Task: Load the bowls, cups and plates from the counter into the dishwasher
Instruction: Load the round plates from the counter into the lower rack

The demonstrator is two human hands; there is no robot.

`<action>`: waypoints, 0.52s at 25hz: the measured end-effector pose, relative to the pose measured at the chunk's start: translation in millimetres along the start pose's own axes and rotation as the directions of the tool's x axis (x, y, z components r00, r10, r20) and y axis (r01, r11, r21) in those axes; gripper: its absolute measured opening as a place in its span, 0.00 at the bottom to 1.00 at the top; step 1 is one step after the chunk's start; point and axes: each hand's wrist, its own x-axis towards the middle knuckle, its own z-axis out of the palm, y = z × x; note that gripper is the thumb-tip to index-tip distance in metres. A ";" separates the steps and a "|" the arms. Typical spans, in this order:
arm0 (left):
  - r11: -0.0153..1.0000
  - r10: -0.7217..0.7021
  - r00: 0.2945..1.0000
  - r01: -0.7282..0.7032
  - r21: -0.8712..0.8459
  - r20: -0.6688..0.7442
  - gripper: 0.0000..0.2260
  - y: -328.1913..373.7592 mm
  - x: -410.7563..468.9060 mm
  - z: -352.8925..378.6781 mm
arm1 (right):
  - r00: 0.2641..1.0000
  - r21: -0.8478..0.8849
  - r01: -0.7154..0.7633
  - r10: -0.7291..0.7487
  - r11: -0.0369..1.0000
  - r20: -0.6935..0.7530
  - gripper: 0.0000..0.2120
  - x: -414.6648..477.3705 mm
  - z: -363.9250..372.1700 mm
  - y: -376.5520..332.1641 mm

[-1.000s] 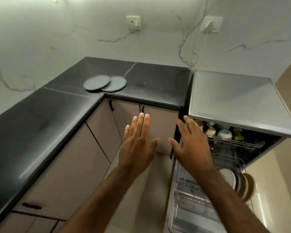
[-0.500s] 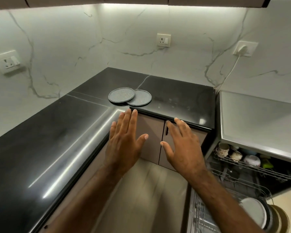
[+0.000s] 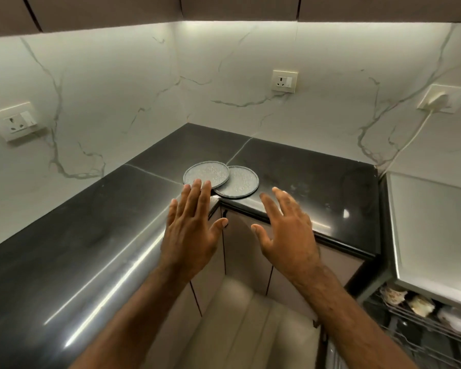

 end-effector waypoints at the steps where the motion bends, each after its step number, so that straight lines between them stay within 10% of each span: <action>1: 1.000 -0.014 1.000 0.014 0.005 0.003 0.38 -3.5 14.3 5.9 | 1.000 0.012 0.007 -0.007 1.000 0.000 0.34 16.8 4.5 5.1; 13: 0.992 -0.123 0.987 0.117 0.057 0.107 0.36 -54.4 164.3 100.9 | 0.992 0.031 0.066 -0.069 0.997 0.107 0.36 173.0 90.1 53.9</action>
